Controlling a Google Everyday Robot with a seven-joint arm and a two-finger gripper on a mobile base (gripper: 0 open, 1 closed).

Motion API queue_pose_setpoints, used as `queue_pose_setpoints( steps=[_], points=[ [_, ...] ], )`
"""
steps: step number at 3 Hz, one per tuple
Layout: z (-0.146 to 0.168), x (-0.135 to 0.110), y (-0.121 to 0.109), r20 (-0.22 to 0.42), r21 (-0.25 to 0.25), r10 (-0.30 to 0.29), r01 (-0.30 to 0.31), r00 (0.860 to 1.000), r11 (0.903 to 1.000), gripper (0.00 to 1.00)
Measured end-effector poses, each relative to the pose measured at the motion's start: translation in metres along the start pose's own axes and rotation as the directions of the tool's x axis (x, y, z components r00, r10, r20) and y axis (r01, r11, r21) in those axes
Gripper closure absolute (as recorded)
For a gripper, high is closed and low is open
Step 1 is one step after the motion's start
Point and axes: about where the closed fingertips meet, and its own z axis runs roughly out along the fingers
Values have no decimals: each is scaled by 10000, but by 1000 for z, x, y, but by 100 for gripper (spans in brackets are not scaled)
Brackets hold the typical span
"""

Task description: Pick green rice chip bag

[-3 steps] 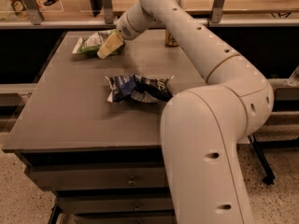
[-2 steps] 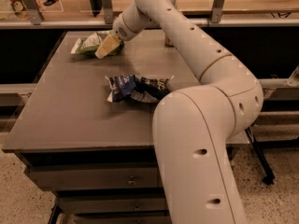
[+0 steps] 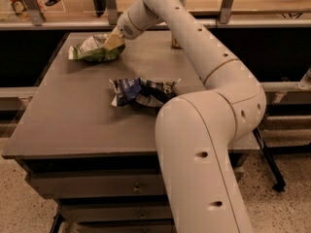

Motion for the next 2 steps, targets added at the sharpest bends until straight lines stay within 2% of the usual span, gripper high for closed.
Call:
queue_pose_setpoints(
  steps=[1, 2],
  points=[
    [-11, -8, -1, 498, -59, -121, 124, 9987, 9999, 87],
    [-35, -17, 2, 1472, -161, 408, -389, 9883, 9991, 100]
  ],
)
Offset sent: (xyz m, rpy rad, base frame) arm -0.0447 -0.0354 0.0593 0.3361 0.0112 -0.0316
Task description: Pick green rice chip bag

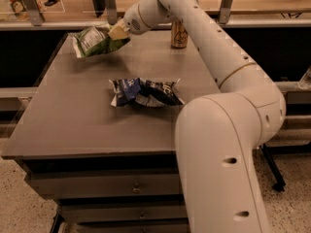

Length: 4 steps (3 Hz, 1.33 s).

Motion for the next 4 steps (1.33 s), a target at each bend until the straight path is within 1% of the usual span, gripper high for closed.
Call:
queue_pose_setpoints(
  steps=[1, 2, 3, 4],
  points=[
    [-30, -8, 14, 1202, -96, 673, -666, 9905, 9977, 100],
    [-58, -7, 34, 2040, -141, 1226, -1223, 9713, 9924, 100],
    [-83, -4, 48, 2761, -220, 1372, -1365, 9513, 9904, 100],
    [-103, -7, 51, 3450, -85, 986, -1020, 9334, 9948, 100]
  ],
)
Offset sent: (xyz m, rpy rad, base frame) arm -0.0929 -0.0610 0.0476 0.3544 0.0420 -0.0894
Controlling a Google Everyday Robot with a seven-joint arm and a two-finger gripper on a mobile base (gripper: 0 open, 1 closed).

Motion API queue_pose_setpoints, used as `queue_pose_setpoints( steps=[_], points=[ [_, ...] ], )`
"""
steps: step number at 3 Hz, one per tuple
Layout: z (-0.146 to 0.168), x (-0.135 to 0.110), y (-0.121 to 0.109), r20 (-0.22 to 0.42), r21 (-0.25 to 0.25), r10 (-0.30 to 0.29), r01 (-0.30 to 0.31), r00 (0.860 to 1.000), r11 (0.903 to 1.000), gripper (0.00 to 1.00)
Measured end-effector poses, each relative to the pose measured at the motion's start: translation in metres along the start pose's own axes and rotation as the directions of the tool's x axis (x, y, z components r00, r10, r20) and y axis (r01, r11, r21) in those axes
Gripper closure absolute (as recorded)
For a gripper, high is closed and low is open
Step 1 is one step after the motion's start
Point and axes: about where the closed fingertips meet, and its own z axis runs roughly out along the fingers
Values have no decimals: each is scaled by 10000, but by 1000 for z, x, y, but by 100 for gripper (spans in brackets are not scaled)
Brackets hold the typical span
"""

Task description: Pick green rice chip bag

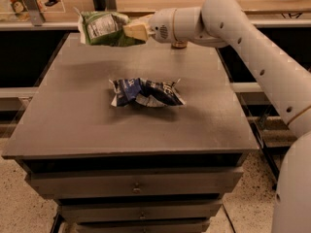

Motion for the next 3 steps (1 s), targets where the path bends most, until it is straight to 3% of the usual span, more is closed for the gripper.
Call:
queue_pose_setpoints(
  steps=[1, 2, 3],
  points=[
    [-13, -9, -1, 635, 141, -415, 407, 9971, 9991, 100],
    [-40, -31, -4, 763, 125, -36, 26, 9971, 9999, 100],
    [-40, -31, -4, 763, 122, -36, 26, 9971, 9999, 100]
  ],
)
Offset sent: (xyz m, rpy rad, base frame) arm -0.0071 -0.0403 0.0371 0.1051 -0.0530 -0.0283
